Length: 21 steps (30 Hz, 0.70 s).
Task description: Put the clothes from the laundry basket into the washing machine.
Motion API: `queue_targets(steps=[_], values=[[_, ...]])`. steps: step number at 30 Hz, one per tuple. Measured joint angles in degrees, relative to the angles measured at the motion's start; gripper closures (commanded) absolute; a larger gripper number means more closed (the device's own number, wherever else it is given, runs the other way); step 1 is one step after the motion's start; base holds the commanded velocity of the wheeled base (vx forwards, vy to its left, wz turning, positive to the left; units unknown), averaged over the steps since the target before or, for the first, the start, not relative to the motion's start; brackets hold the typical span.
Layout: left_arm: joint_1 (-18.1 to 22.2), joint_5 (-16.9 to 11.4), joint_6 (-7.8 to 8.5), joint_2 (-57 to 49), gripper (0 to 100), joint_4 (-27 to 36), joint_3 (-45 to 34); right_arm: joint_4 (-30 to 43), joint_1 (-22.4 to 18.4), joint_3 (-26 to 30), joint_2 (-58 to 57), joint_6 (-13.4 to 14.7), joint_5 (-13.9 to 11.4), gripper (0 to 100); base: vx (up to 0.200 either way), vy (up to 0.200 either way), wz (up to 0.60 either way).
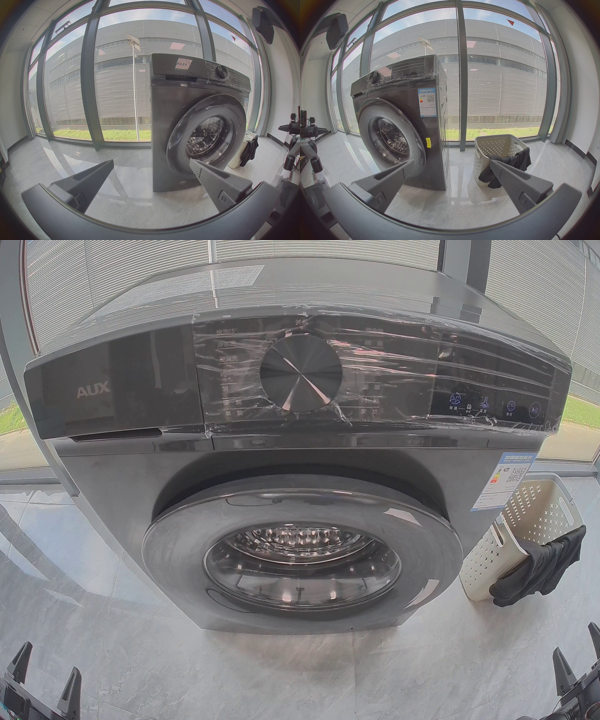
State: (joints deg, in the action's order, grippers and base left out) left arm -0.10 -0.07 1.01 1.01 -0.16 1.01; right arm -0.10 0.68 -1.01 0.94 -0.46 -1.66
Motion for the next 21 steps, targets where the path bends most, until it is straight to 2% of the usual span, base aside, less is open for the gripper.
queue_targets(steps=[4,10,21], values=[[0.00,-0.04,-0.04,0.00,0,0.00,0.00,-0.09,-0.09,0.00,0.00,-0.13,0.00,0,0.000,0.000,0.00],[0.00,-0.24,-0.46,0.00,0,0.02,0.00,-0.12,-0.06,0.00,0.00,-0.13,0.00,0,0.000,0.200,0.00],[0.00,-0.20,0.05,0.00,0,0.00,0.00,-0.20,-0.11,0.00,0.00,-0.13,-0.04,0,0.000,0.000,0.00]])
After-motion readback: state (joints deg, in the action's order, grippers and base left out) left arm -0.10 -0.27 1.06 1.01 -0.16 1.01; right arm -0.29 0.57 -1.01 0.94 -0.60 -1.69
